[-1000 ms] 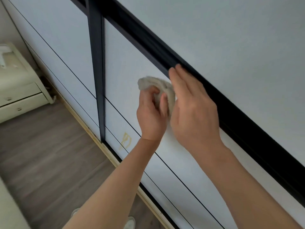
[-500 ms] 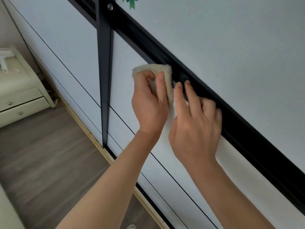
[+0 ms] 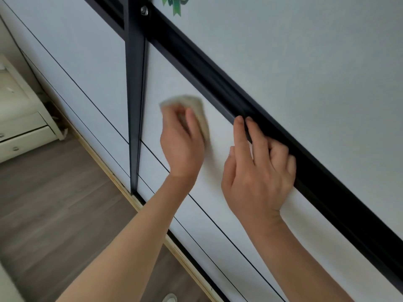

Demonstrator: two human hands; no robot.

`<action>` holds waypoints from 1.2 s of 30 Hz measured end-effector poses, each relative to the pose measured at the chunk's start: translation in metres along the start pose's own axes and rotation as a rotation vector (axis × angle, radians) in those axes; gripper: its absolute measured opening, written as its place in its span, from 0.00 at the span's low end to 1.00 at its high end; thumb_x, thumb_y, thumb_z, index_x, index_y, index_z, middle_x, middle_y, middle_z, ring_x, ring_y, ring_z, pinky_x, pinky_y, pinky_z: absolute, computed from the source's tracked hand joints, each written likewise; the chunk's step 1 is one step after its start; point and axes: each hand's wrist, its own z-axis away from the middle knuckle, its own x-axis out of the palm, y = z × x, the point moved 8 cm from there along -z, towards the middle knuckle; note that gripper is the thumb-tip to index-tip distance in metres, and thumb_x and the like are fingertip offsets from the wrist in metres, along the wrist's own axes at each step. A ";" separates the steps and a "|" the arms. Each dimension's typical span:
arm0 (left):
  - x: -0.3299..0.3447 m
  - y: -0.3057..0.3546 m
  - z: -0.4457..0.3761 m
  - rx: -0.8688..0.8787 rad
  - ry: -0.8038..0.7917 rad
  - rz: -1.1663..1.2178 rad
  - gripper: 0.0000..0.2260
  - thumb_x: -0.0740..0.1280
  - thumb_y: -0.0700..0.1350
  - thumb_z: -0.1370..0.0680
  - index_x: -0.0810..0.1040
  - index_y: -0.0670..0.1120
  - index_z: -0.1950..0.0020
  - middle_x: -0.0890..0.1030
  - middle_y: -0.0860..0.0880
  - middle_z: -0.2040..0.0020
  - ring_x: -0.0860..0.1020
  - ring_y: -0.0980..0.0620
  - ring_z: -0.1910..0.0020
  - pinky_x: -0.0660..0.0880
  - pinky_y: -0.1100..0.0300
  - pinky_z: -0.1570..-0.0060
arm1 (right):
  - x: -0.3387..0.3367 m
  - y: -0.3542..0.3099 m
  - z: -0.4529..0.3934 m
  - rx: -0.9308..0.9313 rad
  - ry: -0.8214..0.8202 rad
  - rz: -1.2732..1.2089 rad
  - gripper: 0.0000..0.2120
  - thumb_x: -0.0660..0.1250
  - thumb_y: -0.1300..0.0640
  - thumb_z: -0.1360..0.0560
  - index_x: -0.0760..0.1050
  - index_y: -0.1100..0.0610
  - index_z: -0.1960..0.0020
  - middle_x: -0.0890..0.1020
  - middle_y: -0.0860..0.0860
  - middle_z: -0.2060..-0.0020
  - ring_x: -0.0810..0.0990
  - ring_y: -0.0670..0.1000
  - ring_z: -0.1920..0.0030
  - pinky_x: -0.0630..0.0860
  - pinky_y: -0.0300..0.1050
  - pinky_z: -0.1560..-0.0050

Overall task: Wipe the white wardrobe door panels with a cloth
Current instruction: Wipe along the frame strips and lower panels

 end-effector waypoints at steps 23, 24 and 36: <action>-0.009 -0.084 -0.067 0.186 0.034 -0.205 0.15 0.54 0.38 0.18 0.72 0.36 0.34 0.73 0.37 0.42 0.74 0.42 0.47 0.73 0.54 0.49 | 0.003 0.003 -0.001 0.098 0.040 -0.005 0.20 0.60 0.65 0.19 0.80 0.52 0.32 0.85 0.48 0.41 0.69 0.52 0.56 0.64 0.48 0.59; -0.006 -0.118 -0.059 0.058 -0.019 -0.241 0.15 0.53 0.39 0.18 0.70 0.37 0.33 0.73 0.39 0.39 0.75 0.40 0.46 0.74 0.52 0.49 | 0.004 0.002 -0.001 0.088 0.053 0.008 0.20 0.59 0.64 0.19 0.81 0.52 0.32 0.85 0.48 0.41 0.69 0.52 0.56 0.64 0.48 0.60; -0.016 0.047 -0.036 0.418 0.141 0.049 0.08 0.61 0.41 0.18 0.76 0.39 0.44 0.72 0.50 0.49 0.71 0.60 0.55 0.67 0.71 0.55 | -0.007 0.003 -0.002 0.087 -0.001 -0.103 0.24 0.61 0.69 0.24 0.79 0.56 0.32 0.82 0.50 0.35 0.77 0.55 0.54 0.66 0.47 0.57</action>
